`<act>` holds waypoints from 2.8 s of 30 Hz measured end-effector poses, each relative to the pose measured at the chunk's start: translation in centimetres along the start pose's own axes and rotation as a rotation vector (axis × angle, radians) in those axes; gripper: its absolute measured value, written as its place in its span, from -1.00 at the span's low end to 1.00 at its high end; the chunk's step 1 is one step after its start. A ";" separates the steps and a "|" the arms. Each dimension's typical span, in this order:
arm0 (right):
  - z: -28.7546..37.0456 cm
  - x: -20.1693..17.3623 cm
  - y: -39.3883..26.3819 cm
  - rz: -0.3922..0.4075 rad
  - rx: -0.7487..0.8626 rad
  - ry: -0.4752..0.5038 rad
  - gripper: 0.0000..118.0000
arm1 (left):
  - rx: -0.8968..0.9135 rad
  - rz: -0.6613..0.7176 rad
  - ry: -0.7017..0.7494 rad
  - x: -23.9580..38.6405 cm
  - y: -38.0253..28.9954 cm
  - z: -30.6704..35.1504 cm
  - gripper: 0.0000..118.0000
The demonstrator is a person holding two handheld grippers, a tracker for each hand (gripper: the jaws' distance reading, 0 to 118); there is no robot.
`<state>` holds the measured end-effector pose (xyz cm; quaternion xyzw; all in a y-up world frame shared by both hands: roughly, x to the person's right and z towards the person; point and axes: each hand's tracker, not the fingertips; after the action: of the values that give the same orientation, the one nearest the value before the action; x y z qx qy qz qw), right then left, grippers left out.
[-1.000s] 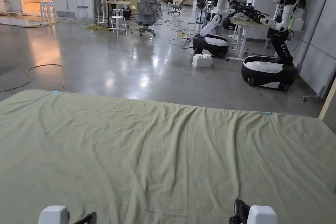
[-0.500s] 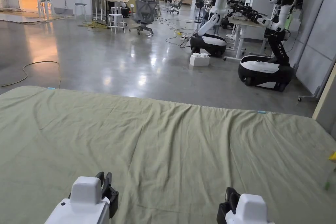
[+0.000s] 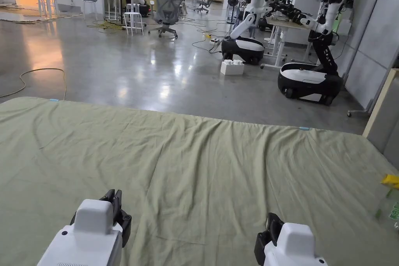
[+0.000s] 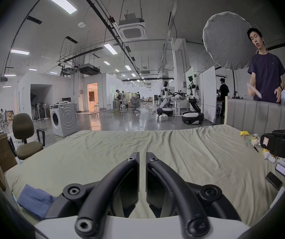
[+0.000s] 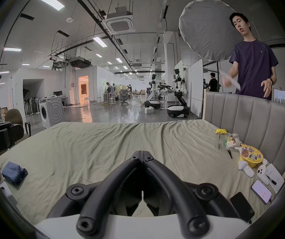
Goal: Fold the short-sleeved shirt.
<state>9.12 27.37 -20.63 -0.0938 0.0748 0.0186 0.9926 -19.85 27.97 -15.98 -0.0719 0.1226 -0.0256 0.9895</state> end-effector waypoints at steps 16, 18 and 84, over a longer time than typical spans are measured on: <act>-0.5 0.3 0.2 0.006 0.034 -0.003 -0.99 | -0.012 0.029 0.052 -2.4 -0.7 -0.5 -0.88; -0.6 0.3 0.3 0.003 0.035 -0.003 -0.99 | -0.012 0.027 0.050 -2.3 -0.6 -0.6 -0.88; -4.1 0.9 3.6 -0.228 -0.223 -0.091 0.99 | -0.037 0.098 0.021 -3.6 0.4 -2.4 0.83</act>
<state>9.21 30.12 -25.43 -0.2103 0.0162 -0.0817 0.9741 -23.93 28.33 -17.46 -0.0838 0.1368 0.0243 0.9867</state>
